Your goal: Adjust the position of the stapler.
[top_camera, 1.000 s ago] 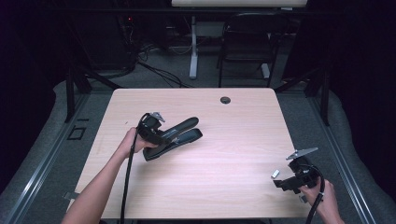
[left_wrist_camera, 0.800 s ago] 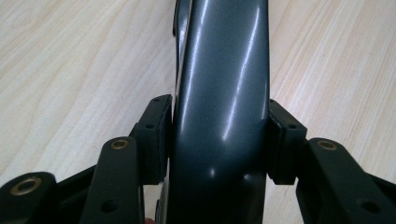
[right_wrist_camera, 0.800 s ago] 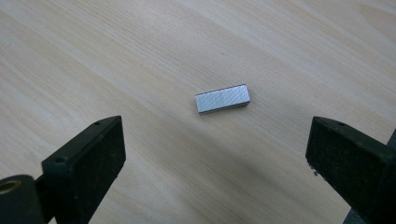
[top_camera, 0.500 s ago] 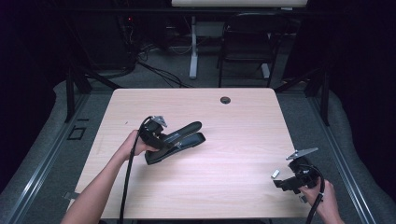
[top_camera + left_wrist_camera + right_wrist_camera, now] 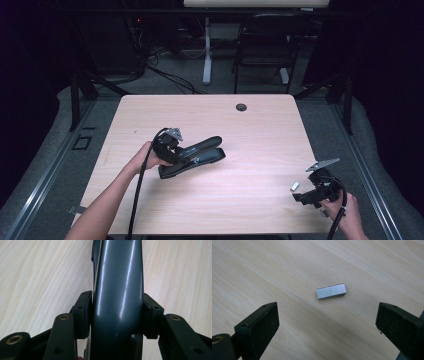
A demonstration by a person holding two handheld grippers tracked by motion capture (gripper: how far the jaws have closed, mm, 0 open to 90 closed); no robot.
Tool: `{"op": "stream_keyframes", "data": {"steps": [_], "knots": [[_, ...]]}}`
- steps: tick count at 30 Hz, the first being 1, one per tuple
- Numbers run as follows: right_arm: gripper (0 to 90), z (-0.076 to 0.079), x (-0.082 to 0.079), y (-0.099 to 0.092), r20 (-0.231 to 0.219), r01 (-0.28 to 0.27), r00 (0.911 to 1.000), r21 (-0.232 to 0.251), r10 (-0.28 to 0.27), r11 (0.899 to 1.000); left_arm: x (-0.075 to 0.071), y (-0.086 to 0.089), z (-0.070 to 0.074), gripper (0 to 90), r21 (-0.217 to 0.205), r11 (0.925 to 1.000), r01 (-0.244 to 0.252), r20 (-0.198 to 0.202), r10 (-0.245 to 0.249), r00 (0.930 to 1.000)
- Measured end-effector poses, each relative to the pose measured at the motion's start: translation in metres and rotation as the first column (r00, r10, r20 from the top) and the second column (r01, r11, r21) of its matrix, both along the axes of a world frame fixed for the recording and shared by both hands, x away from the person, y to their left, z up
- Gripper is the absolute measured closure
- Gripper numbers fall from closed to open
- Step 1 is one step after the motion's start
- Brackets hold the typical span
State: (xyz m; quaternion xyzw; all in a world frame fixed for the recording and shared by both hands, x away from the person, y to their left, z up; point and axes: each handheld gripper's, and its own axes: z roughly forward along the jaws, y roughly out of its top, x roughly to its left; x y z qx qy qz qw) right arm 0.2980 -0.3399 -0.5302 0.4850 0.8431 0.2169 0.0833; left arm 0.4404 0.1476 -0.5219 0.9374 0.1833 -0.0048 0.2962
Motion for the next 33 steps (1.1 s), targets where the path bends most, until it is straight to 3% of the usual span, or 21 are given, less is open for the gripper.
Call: {"op": "stream_keyframes", "data": {"steps": [8, 14, 33], "knots": [[4.5, -0.001, 0.000, 0.001, -0.005, -0.001, 1.0000, 0.002, 0.001, 1.000, -0.008, -0.011, 0.000, 51.0, 0.006, 0.9975, 0.070, 0.005, -0.071, 0.9975], [4.6, -0.001, 0.000, 0.002, -0.010, -0.007, 0.9999, -0.017, 0.007, 1.000, -0.011, -0.017, 0.000, 51.1, -0.003, 0.9956, 0.094, 0.006, -0.094, 0.9956], [5.1, -0.001, 0.000, 0.004, -0.007, -0.007, 1.0000, -0.023, 0.007, 1.000, -0.027, -0.045, -0.002, 51.2, -0.019, 0.9763, 0.215, 0.032, -0.215, 0.9762]]}}
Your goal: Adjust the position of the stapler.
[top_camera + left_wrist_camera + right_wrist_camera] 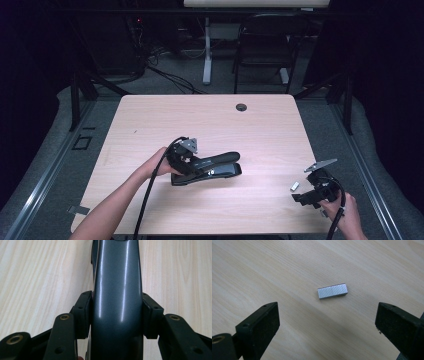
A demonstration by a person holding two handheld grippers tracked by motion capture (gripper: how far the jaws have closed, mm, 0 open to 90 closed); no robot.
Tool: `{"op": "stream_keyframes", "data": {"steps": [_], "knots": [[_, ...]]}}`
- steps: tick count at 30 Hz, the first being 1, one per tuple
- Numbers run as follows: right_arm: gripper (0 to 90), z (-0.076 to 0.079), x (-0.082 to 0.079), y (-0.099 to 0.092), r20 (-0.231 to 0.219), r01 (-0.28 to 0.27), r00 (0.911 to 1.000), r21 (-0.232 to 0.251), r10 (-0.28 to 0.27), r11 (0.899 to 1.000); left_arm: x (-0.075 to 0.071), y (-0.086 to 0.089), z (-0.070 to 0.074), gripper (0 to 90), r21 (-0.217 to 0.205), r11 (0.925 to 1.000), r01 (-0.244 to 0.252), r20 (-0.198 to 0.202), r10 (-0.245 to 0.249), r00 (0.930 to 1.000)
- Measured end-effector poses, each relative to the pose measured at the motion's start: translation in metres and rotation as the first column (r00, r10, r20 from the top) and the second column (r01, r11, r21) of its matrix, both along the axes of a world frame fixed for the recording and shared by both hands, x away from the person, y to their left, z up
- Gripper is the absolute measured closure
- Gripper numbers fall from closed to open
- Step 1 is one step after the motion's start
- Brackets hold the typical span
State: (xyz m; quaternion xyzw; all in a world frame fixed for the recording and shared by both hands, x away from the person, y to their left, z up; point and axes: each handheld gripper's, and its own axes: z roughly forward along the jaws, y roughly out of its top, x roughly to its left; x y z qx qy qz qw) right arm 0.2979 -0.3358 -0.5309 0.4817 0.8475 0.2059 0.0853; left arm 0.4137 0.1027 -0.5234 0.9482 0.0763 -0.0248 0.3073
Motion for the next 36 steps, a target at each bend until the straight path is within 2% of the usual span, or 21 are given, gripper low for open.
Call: {"op": "stream_keyframes", "data": {"steps": [16, 19, 20, 22, 24, 25, 29, 30, 33, 36], "knots": [[5.2, -0.001, 0.001, 0.001, -0.002, -0.007, 1.0000, -0.003, 0.007, 1.000, -0.007, -0.011, -0.001, 51.3, -0.010, 0.9983, 0.057, 0.014, -0.057, 0.9983], [5.2, -0.002, 0.001, 0.001, -0.004, -0.009, 1.0000, 0.000, 0.009, 1.000, -0.007, -0.015, 0.000, 51.3, -0.006, 0.9966, 0.082, 0.002, -0.082, 0.9967], [5.2, -0.002, 0.001, 0.002, -0.004, -0.007, 1.0000, 0.004, 0.007, 1.000, -0.009, -0.016, -0.001, 51.4, -0.010, 0.9972, 0.074, 0.016, -0.074, 0.9971], [5.2, -0.002, 0.001, 0.002, -0.003, -0.008, 1.0000, -0.002, 0.008, 1.000, -0.010, -0.019, -0.001, 51.3, -0.016, 0.9968, 0.078, 0.014, -0.078, 0.9969], [5.2, -0.002, 0.001, 0.002, -0.004, -0.008, 1.0000, 0.004, 0.008, 1.000, -0.011, -0.022, -0.001, 51.3, -0.012, 0.9956, 0.093, 0.010, -0.093, 0.9956], [5.2, -0.005, 0.000, 0.003, 0.019, 0.011, 0.9998, 0.030, -0.012, 1.000, -0.012, -0.023, -0.002, 51.3, -0.018, 0.9955, 0.093, 0.013, -0.093, 0.9956], [5.2, -0.004, 0.001, 0.002, 0.007, 0.000, 1.0000, 0.015, 0.000, 1.000, -0.014, -0.029, -0.001, 51.3, -0.014, 0.9927, 0.120, 0.011, -0.120, 0.9927], [5.2, -0.002, 0.001, 0.002, -0.010, -0.013, 0.9999, -0.001, 0.013, 1.000, -0.015, -0.030, -0.002, 51.3, -0.021, 0.9927, 0.119, 0.014, -0.119, 0.9928], [5.3, -0.002, 0.001, 0.002, -0.009, -0.013, 0.9999, 0.006, 0.013, 1.000, -0.015, -0.033, -0.001, 51.3, -0.012, 0.9901, 0.140, 0.000, -0.140, 0.9902], [5.3, -0.002, 0.001, 0.002, -0.009, -0.012, 0.9999, -0.001, 0.012, 1.000, -0.016, -0.036, 0.000, 51.3, -0.007, 0.9885, 0.151, 0.004, -0.151, 0.9885]]}}
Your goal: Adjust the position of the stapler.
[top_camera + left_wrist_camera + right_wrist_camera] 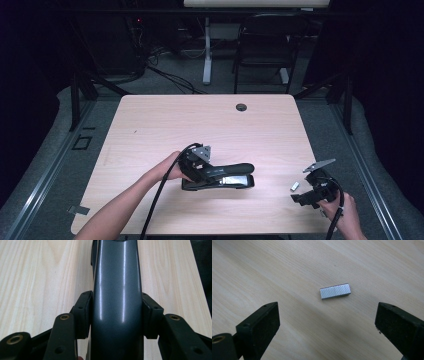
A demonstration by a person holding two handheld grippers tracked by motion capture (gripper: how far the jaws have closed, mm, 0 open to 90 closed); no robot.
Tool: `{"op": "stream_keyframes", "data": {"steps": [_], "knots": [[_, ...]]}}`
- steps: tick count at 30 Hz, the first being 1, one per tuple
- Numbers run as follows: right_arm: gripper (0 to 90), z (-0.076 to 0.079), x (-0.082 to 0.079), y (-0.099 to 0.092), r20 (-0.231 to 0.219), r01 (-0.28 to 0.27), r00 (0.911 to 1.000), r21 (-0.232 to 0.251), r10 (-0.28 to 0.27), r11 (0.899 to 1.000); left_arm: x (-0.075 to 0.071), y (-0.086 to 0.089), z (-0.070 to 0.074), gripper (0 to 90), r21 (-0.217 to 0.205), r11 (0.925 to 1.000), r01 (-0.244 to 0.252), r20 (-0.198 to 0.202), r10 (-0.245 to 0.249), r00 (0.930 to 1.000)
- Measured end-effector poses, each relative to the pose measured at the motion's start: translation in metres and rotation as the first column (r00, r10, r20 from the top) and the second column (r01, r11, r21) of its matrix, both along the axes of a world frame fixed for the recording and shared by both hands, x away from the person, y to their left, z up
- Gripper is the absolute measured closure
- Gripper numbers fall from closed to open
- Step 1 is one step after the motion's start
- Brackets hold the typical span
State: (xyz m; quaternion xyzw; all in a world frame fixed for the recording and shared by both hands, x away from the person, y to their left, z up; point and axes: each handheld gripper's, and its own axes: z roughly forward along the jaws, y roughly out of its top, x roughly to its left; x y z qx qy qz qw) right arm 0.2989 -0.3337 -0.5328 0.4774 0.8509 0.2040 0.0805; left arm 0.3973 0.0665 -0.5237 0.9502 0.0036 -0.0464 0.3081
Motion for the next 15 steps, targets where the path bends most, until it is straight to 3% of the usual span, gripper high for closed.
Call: {"op": "stream_keyframes", "data": {"steps": [4, 6, 8, 10, 12, 14, 15], "knots": [[5.3, 0.0001, -0.0001, -0.0004, 0.000, -0.003, 1.0000, 0.000, 0.003, 1.000, 0.0001, -0.0007, 0.0001, 51.0, 0.004, 1.0000, -0.001, -0.001, 0.001, 1.0000], [5.3, 0.0002, -0.0005, -0.0003, 0.001, 0.002, 1.0000, 0.003, -0.002, 1.000, 0.0009, -0.0019, -0.0008, 50.2, 0.006, 0.9996, -0.026, -0.016, 0.026, 0.9995], [5.2, 0.0007, -0.0007, -0.0009, -0.005, -0.005, 1.0000, 0.001, 0.005, 1.000, 0.0008, -0.0038, -0.0026, 46.0, 0.038, 0.9985, -0.040, -0.030, 0.041, 0.9987], [5.2, 0.0007, -0.0011, -0.0008, -0.003, -0.001, 1.0000, 0.008, 0.001, 1.000, -0.0025, -0.0063, -0.0056, 40.4, 0.060, 0.9962, -0.063, -0.005, 0.063, 0.9980], [5.2, 0.0005, -0.0015, -0.0010, 0.001, 0.001, 1.0000, 0.011, -0.001, 1.000, -0.0042, -0.0059, -0.0041, 37.7, 0.073, 0.9949, -0.069, -0.008, 0.070, 0.9975], [5.2, 0.0004, -0.0016, -0.0011, -0.001, 0.001, 1.0000, 0.014, -0.001, 1.000, -0.0062, -0.0019, -0.0018, 37.5, 0.052, 0.9917, -0.118, 0.008, 0.117, 0.9931], [5.2, 0.0003, -0.0017, -0.0011, -0.002, 0.001, 1.0000, 0.011, -0.001, 1.000, -0.0050, 0.0022, -0.0004, 37.5, 0.033, 0.9890, -0.144, -0.013, 0.145, 0.9894]]}}
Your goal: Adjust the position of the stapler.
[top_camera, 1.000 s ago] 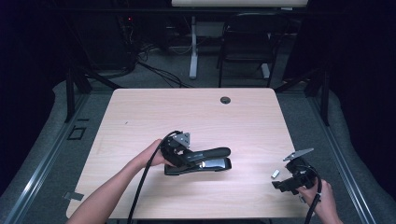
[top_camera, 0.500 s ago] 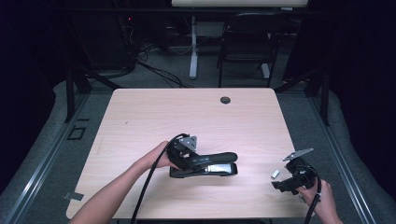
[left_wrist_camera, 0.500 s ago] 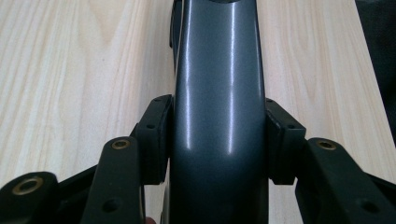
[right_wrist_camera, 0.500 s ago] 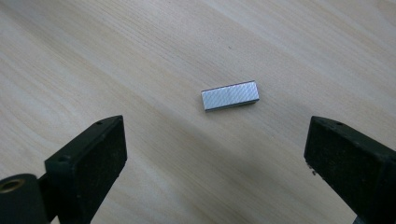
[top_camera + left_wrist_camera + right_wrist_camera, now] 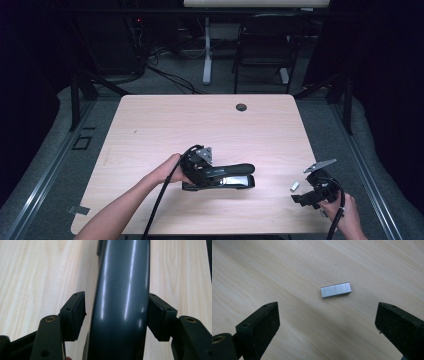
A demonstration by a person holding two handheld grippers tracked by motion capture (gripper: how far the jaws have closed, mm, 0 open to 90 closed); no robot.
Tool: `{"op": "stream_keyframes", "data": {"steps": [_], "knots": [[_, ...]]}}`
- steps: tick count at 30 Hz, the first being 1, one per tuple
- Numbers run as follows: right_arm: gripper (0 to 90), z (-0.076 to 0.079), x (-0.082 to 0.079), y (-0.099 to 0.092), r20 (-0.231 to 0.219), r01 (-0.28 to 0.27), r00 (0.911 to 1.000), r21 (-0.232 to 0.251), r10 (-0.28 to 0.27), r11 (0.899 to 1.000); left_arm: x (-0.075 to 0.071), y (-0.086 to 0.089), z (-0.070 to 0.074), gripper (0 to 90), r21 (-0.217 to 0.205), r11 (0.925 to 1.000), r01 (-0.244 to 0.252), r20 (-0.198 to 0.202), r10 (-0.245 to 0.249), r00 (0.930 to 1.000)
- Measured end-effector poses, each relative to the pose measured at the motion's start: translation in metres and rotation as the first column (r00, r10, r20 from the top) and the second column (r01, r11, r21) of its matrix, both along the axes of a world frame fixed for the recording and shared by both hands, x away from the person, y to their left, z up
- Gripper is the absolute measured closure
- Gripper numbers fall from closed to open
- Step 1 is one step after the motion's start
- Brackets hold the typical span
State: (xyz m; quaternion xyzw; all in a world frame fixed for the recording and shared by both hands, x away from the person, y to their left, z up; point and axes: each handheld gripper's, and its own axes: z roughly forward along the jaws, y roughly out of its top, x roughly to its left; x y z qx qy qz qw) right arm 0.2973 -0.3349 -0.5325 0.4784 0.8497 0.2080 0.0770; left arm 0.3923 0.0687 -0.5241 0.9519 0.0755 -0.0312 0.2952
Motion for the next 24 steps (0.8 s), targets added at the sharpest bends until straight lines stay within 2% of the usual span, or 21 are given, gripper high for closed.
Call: {"op": "stream_keyframes", "data": {"steps": [3, 5, 6, 8, 9, 11, 12, 13, 15, 16, 17, 24], "knots": [[5.2, 0.000, 0.000, 0.000, 0.000, -0.002, 1.0000, 0.003, 0.002, 1.000, -0.001, 0.010, 0.004, 35.5, -0.038, 0.9974, -0.061, -0.022, 0.060, 0.9979], [5.2, 0.000, 0.000, 0.000, -0.006, -0.011, 0.9999, -0.009, 0.011, 1.000, -0.005, 0.011, 0.007, 36.1, -0.043, 0.9961, -0.077, 0.002, 0.077, 0.9970], [5.2, 0.000, 0.000, 0.001, -0.005, -0.008, 1.0000, 0.003, 0.008, 1.000, -0.007, 0.009, 0.008, 36.3, -0.054, 0.9951, -0.083, -0.001, 0.083, 0.9965], [5.2, 0.000, 0.001, 0.002, -0.005, -0.007, 1.0000, -0.004, 0.007, 1.000, -0.010, 0.004, 0.011, 37.8, -0.067, 0.9933, -0.094, 0.007, 0.095, 0.9955], [5.2, 0.000, 0.001, 0.003, -0.008, -0.011, 0.9999, -0.006, 0.011, 1.000, -0.012, 0.001, 0.012, 38.7, -0.077, 0.9932, -0.087, 0.007, 0.087, 0.9962], [5.2, -0.001, 0.001, 0.004, -0.002, -0.009, 1.0000, -0.004, 0.009, 1.000, -0.014, -0.005, 0.013, 42.9, -0.062, 0.9947, -0.082, 0.022, 0.084, 0.9962], [5.2, -0.001, 0.001, 0.004, -0.005, -0.011, 0.9999, -0.003, 0.011, 1.000, -0.016, -0.009, 0.013, 44.6, -0.056, 0.9944, -0.090, 0.043, 0.093, 0.9947], [5.2, -0.001, 0.001, 0.004, -0.007, -0.010, 0.9999, 0.003, 0.010, 1.000, -0.016, -0.009, 0.013, 46.1, -0.049, 0.9948, -0.089, 0.054, 0.092, 0.9943], [5.2, -0.002, 0.001, 0.003, -0.009, -0.007, 0.9999, -0.001, 0.007, 1.000, -0.015, -0.008, 0.012, 48.4, -0.054, 0.9954, -0.079, 0.047, 0.082, 0.9955], [5.2, -0.004, 0.001, 0.003, 0.005, 0.007, 1.0000, 0.010, -0.007, 1.000, -0.015, -0.008, 0.012, 48.7, -0.052, 0.9962, -0.069, 0.056, 0.072, 0.9958], [5.2, -0.003, 0.002, 0.002, -0.012, -0.014, 0.9998, -0.001, 0.014, 1.000, -0.015, -0.008, 0.012, 49.2, -0.052, 0.9967, -0.062, 0.068, 0.065, 0.9955], [5.3, -0.002, 0.002, 0.004, -0.015, -0.015, 0.9998, -0.001, 0.015, 1.000, -0.014, -0.005, 0.011, 51.7, -0.058, 0.9983, 0.006, 0.091, -0.001, 0.9958]]}}
